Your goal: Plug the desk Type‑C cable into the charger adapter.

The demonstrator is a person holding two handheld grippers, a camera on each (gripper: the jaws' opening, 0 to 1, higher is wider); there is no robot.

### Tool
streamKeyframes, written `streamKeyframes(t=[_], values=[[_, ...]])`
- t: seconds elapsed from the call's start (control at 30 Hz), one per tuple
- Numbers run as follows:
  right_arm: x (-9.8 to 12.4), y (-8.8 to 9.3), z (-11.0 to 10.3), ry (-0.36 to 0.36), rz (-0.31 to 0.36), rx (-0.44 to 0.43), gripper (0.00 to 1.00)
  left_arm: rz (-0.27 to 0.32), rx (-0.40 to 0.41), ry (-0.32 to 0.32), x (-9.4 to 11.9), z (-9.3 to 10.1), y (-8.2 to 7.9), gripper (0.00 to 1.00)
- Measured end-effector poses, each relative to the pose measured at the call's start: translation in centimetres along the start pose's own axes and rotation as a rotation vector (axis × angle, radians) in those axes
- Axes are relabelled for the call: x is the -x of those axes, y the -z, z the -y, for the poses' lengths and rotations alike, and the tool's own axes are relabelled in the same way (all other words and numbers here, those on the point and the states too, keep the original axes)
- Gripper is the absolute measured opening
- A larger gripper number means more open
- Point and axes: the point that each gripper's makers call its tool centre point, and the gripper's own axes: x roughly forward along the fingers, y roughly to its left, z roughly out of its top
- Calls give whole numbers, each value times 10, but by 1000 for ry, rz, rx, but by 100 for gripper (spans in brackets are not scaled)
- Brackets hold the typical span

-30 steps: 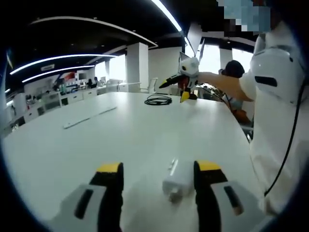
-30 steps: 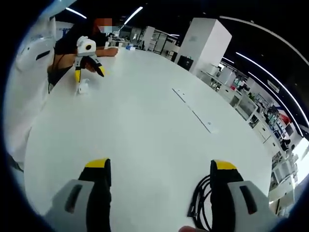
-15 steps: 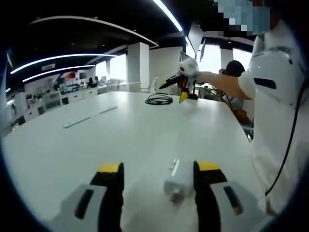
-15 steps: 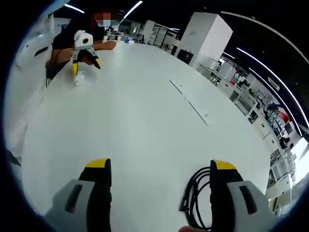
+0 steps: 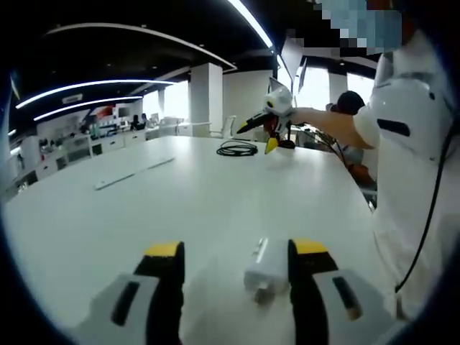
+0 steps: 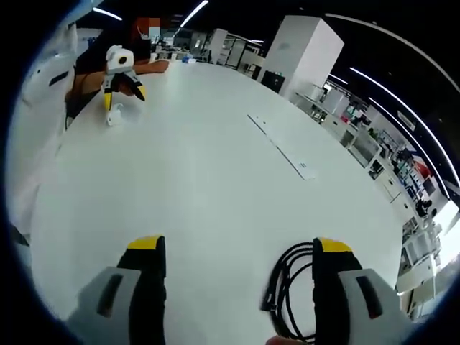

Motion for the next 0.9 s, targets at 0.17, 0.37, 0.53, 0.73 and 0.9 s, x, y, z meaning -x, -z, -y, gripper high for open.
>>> streamKeyframes(t=[0.17,0.37,0.53,0.73,0.9], values=[[-1,3,4,0,-8,0,85,1,0,1,-1,0,0,57],[-1,6,11,1,-17,-5,84,4,3,-1,0,0,0,57],[0,9,15,2,-27,-3,84,6,6,-2,0,-1,0,57],[-1,11,20,5,-23,-18,83,6,7,-2,-1,-1,0,57],[-5,13,23,-4,-23,-30,83,2,8,-8,0,-2,0,57]])
